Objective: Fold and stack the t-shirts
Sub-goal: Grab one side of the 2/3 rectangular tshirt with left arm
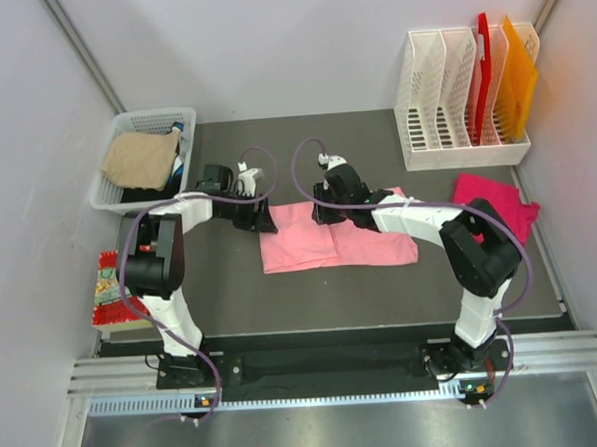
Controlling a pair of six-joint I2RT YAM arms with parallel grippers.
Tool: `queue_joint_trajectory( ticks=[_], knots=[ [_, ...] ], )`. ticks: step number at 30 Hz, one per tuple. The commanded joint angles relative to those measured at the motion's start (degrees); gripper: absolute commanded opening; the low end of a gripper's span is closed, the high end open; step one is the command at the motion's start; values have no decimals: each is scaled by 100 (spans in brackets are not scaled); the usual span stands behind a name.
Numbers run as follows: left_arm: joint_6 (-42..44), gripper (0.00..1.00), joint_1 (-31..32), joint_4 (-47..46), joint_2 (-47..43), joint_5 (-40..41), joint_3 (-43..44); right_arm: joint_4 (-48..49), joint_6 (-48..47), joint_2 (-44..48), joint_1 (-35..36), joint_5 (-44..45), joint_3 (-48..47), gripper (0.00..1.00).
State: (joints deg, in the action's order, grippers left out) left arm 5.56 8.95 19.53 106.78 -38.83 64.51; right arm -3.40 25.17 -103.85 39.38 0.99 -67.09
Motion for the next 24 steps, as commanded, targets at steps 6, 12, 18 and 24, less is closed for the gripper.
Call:
queue_joint_trajectory(
  ticks=[6,12,18,24],
  knots=[
    [94,34,37,-37,273,253,-149,112,-73,577,53,129,64,33],
    [348,1,-7,191,133,560,-246,59,-91,875,-26,348,231,33],
    [866,0,-464,937,-298,674,-194,59,-21,1411,-211,874,802,33],
    [1394,0,-851,1807,-825,1017,9,138,102,1710,-387,955,1163,33]
  ],
)
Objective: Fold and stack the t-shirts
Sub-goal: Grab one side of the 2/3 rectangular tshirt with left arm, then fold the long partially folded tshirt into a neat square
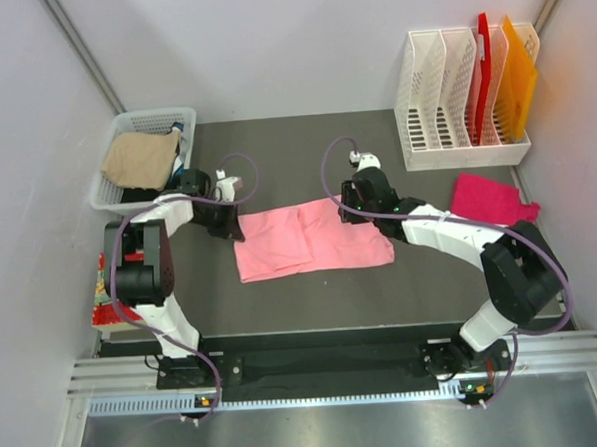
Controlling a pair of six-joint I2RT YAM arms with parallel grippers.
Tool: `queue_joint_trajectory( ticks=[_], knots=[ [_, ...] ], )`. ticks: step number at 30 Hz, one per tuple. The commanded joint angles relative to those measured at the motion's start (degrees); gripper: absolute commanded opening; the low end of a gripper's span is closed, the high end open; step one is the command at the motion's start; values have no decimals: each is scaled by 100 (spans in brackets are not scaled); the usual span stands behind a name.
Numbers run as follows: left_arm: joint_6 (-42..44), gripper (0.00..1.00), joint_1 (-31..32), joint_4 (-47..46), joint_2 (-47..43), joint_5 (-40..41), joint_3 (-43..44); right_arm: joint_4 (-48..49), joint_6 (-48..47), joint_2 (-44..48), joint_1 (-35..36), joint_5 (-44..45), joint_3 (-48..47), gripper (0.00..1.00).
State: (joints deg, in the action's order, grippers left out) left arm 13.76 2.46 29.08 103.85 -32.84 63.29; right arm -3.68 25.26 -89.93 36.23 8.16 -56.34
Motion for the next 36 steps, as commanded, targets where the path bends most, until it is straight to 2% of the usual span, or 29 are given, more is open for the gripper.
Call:
queue_joint_trajectory(
  ticks=[1,7,15,20,26,36],
  knots=[
    [627,0,-463,949,-576,445,201,184,102,336,-81,247,114,33],
    [918,0,-764,1644,-840,577,614,333,164,345,-89,177,316,33],
    [707,0,-668,2321,-1192,471,1414,658,243,318,-107,107,501,32],
    [436,0,-272,2532,-1209,734,1810,790,278,371,-98,19,589,32],
    [-48,0,843,2523,-1070,1236,2091,887,287,511,-98,1,773,32],
    [-760,0,2231,2866,-261,1816,3513,1089,348,687,-98,-60,1010,32]
  ],
)
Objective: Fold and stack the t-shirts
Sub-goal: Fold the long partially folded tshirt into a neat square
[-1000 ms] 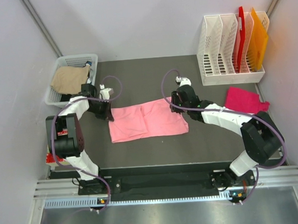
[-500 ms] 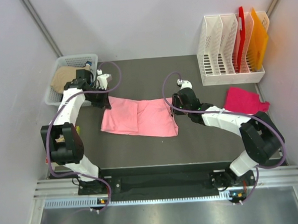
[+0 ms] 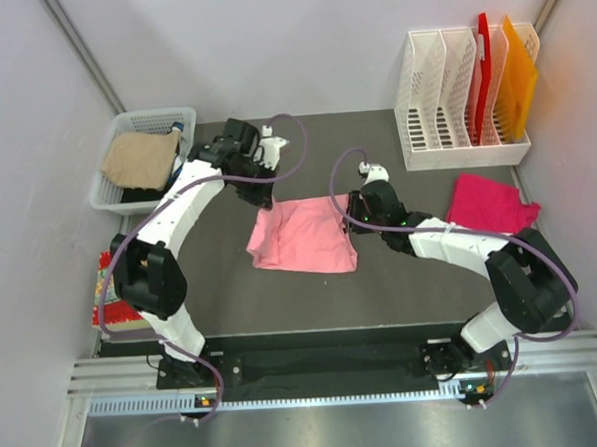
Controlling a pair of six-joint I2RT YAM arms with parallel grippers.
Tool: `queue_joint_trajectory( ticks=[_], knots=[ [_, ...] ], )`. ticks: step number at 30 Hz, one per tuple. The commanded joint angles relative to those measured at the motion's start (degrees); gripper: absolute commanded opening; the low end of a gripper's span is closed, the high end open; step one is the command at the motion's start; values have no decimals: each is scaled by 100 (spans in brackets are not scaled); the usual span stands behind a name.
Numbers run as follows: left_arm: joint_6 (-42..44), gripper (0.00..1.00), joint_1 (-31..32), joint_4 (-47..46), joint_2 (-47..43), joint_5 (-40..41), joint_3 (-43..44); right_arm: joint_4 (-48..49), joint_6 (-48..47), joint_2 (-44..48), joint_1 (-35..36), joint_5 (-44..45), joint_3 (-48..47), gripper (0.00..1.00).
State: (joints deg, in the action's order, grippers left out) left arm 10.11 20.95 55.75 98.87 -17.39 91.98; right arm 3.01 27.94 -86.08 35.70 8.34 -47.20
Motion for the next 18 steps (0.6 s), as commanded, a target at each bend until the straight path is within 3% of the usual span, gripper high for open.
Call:
queue_joint_trajectory(
  ticks=[1,18],
  knots=[
    [-448,0,453,243,334,332,724,429,88,311,-46,-78,123,32],
    [-756,0,1438,367,1362,658,1945,657,396,1260,-63,387,967,30]
  ],
)
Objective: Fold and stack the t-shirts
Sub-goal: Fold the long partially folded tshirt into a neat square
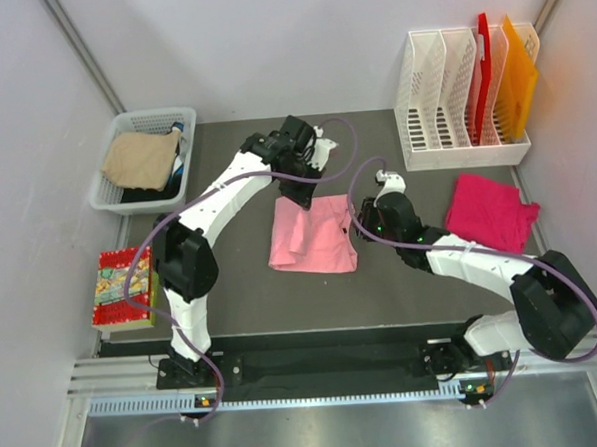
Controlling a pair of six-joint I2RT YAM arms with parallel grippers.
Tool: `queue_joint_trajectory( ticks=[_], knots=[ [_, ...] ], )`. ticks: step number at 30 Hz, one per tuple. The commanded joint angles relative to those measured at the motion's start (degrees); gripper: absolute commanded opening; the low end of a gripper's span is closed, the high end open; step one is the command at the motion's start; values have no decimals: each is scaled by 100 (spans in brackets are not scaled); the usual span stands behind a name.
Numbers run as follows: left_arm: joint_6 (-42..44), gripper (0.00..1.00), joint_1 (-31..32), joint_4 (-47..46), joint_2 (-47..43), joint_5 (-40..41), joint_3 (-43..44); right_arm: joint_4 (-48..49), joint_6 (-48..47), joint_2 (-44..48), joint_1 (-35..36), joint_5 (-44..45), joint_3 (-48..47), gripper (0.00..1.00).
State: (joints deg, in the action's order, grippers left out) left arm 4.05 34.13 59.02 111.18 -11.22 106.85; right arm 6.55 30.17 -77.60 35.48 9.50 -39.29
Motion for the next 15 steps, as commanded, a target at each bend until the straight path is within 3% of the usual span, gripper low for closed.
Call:
queue_joint_trajectory(
  ticks=[1,15],
  knots=[
    [-159,0,129,39,219,-2,495,295,190,474,-42,368,228,30],
    [-344,0,410,-49,1195,-266,1241,66,296,1512,-42,782,703,32]
  ],
)
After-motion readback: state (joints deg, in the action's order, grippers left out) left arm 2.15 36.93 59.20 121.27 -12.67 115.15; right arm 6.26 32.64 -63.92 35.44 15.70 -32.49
